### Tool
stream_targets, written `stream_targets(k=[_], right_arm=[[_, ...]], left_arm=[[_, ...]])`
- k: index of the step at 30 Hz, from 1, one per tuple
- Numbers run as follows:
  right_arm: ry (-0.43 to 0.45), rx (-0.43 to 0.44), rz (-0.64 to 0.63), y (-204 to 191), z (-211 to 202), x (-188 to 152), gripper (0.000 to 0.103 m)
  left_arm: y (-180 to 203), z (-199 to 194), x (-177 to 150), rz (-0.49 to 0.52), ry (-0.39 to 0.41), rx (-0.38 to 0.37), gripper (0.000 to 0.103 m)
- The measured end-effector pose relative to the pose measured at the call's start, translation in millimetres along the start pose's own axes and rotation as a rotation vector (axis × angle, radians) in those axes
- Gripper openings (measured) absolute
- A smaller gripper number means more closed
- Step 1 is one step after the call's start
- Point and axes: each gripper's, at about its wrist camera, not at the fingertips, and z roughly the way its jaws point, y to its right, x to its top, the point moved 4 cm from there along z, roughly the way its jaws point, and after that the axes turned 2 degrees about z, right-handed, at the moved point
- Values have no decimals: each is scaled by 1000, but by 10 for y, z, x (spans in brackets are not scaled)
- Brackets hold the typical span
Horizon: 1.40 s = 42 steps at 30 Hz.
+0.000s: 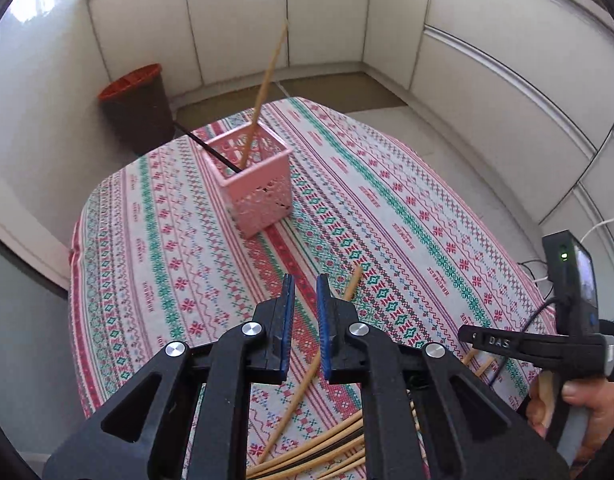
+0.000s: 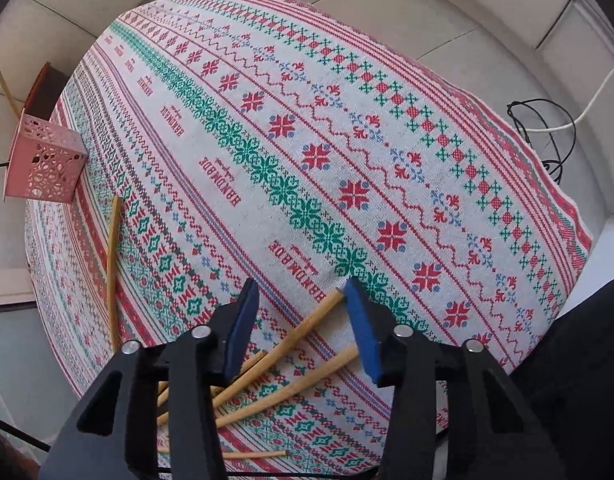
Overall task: Organize utensils
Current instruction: 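Grasp a wooden chopstick with the left tool while the right tool grasps another, then lift both held chopsticks over the pink basket and open both tools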
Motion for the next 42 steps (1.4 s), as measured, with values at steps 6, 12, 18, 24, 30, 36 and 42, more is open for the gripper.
stream_targets(k=[6, 12, 18, 24, 30, 36, 42], right_arm=[[73, -15, -25, -105, 22, -11, 12], [80, 106, -30, -205, -63, 198, 10], [159, 169, -76, -309, -427, 445, 9], [272, 233, -153, -337, -839, 576, 8], [365, 291, -232, -385, -1268, 603, 8], [439, 349, -313, -415, -1664, 536, 8], [520, 390, -418, -485, -2114, 451, 8]], left_arm=[[-30, 109, -95, -18, -71, -66, 11], [114, 676, -201, -11, -241, -110, 32], [337, 1130, -88, 28, -309, -101, 35], [473, 1454, -178, 111, -356, -54, 22], [456, 1376, -194, 111, -307, -55, 9], [219, 569, -36, -31, -107, -129, 9], [14, -205, 94, -145, 98, -127, 7]])
